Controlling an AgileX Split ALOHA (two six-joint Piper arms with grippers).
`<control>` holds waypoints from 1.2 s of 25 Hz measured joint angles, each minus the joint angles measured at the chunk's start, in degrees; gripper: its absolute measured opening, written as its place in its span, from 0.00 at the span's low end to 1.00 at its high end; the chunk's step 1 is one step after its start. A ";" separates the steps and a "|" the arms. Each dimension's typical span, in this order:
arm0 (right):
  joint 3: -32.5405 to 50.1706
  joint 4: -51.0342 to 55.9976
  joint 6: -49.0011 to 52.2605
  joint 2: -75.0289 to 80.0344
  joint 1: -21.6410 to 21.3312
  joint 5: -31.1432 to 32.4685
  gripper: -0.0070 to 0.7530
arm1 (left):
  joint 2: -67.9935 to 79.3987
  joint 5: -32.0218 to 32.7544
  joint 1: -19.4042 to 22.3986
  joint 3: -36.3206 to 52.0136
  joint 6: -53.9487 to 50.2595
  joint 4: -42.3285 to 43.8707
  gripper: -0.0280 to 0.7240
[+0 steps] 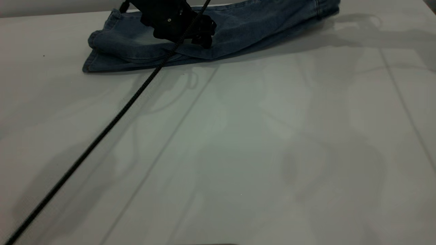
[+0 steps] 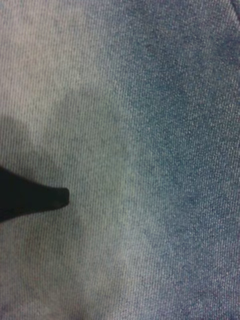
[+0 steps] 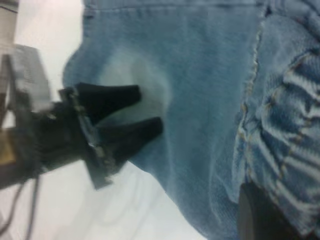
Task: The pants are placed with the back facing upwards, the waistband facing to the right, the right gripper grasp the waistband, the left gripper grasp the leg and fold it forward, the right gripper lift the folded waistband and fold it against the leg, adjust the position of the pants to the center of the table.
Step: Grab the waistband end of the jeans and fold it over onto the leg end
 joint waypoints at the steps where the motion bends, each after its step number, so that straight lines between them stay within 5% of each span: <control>1: -1.72 -0.06 0.77 0.00 0.51 0.11 0.10 | 0.07 -0.13 -0.29 -0.14 0.00 0.00 0.78; 6: -9.65 -1.01 3.86 0.00 5.03 0.65 0.10 | 0.18 2.53 -2.73 -1.76 0.05 0.20 0.78; 11: -13.12 -3.73 6.70 0.00 7.86 0.93 0.10 | -1.81 17.99 -3.00 -9.34 0.22 1.84 0.78; 17: -13.31 -4.03 7.74 0.05 8.64 0.74 0.10 | -6.14 34.56 3.06 -18.31 0.22 7.96 0.78; 24: -15.14 -1.20 7.81 0.05 11.33 0.25 0.10 | -3.77 38.83 10.66 -19.11 -0.24 9.00 0.78; 30: -20.44 -0.75 8.89 0.05 13.32 0.18 0.10 | 1.50 39.47 11.29 -19.11 -2.17 8.90 0.78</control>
